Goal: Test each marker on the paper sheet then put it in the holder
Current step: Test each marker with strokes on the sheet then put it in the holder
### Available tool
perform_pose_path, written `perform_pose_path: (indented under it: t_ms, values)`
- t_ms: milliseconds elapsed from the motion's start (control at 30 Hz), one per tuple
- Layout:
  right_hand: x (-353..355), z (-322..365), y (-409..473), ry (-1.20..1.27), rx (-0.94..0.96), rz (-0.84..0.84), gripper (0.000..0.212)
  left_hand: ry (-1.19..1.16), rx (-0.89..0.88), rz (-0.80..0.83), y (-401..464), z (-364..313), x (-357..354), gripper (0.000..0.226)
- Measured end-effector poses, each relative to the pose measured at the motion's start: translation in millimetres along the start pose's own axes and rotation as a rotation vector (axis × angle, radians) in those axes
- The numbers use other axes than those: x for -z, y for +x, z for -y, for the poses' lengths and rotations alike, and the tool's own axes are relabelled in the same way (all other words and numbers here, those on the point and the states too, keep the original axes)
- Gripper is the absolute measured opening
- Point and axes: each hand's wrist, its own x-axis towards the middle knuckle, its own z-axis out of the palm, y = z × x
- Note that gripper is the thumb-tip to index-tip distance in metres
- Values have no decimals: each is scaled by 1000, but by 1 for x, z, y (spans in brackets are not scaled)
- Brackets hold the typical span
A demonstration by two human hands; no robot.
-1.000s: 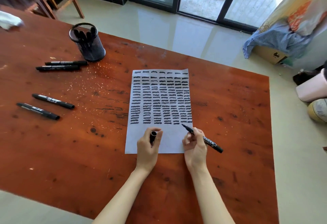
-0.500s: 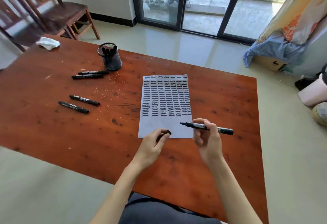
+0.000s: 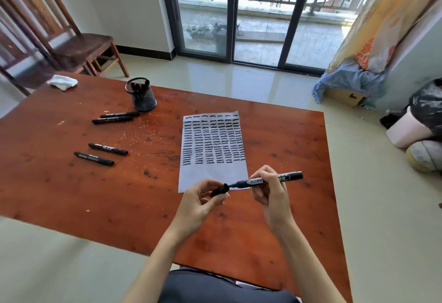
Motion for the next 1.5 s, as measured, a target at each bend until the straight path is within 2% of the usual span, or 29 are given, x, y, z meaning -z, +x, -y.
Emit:
perform_pose_path:
  t_ms: [167, 267, 333, 400, 467, 533, 567, 667, 767, 933, 1033, 1167, 1267, 1367, 1500]
  values:
    - [-5, -2, -3, -73, -61, 30, 18, 100, -30, 15, -1, 0, -5, 18]
    - [-10, -5, -3, -160, -148, 40, 19, 199, -59, 47, 0, -3, -7, 30]
    - [-8, -9, 1, -358, -142, 43, 20, 263, -81, 102, 1, -1, -6, 37]
    - [-5, -10, 7, -495, -142, 57, 23, 281, -77, 137, 0, 3, -5, 34]
    - [-4, -12, 11, -480, -142, 56, 27, 246, -44, 110, 0, 7, -6, 30]
    - [-4, -12, 15, -231, -114, -46, 25, 233, -19, 66, 0, 9, -6, 29]
    - [-6, -9, 17, -5, -131, -106, 20, 243, -13, 58, 0, 9, -5, 28]
    - [-15, 1, 26, 561, -287, -121, 34, 318, -21, 65, -1, 11, 0, 27]
    - [-40, 2, 39, 703, -316, -120, 42, 388, -24, 56, 1, 14, 5, 8]
    - [-85, -2, 54, 561, -234, -84, 49, 310, 38, 15, 8, 18, 25, 21]
    - [-114, 0, 62, 491, -222, -7, 46, 136, 62, 9, 11, 15, 47, 24]
    - [-144, -1, 68, 551, -225, 159, 44, -195, 158, 166, 14, 7, 86, 24]
    - [-165, -12, 77, 540, -221, 238, 43, -344, 179, 247, 19, 12, 112, 23]
    - [-189, -31, 95, 342, -209, 205, 45, -231, 233, 155, 32, 28, 131, 27]
    - [-212, -56, 115, -338, 5, 207, 25, 142, 161, 9, 52, 50, 178, 29]
